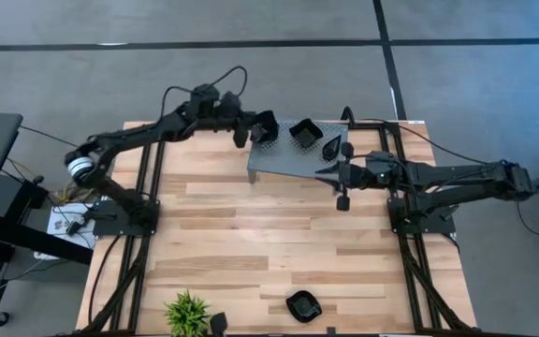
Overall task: Pick & Place Mini shaped plates
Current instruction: Stack the black leaf-shaped plate on the other black leaf-shaped plates on the shelf
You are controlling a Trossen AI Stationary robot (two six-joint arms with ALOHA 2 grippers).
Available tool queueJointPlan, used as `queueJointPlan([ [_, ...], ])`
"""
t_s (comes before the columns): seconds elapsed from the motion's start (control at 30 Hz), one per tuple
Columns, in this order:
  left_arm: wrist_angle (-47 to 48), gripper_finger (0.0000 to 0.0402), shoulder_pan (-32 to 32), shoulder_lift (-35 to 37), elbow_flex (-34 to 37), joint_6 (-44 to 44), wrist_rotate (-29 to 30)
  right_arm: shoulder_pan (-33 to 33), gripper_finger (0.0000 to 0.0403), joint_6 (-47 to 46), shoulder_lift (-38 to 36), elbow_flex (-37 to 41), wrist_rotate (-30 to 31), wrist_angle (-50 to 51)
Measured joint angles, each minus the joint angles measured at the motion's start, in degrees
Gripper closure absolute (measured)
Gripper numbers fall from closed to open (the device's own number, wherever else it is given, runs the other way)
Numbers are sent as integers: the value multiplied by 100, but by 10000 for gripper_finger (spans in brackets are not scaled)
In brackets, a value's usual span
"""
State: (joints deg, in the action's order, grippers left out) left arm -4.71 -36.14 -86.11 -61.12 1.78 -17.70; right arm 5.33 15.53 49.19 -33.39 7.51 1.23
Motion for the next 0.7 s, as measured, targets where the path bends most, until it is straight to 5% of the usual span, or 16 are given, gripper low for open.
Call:
queueJointPlan([
  [0.4, 275, 394, -129, -390, -97, 567, 55, 155, 337, -15, 0, 0, -13, 26],
  [0.7, 285, 357, -127, -398, -97, 746, 231, 155, 337, -15, 0, 0, -13, 24],
])
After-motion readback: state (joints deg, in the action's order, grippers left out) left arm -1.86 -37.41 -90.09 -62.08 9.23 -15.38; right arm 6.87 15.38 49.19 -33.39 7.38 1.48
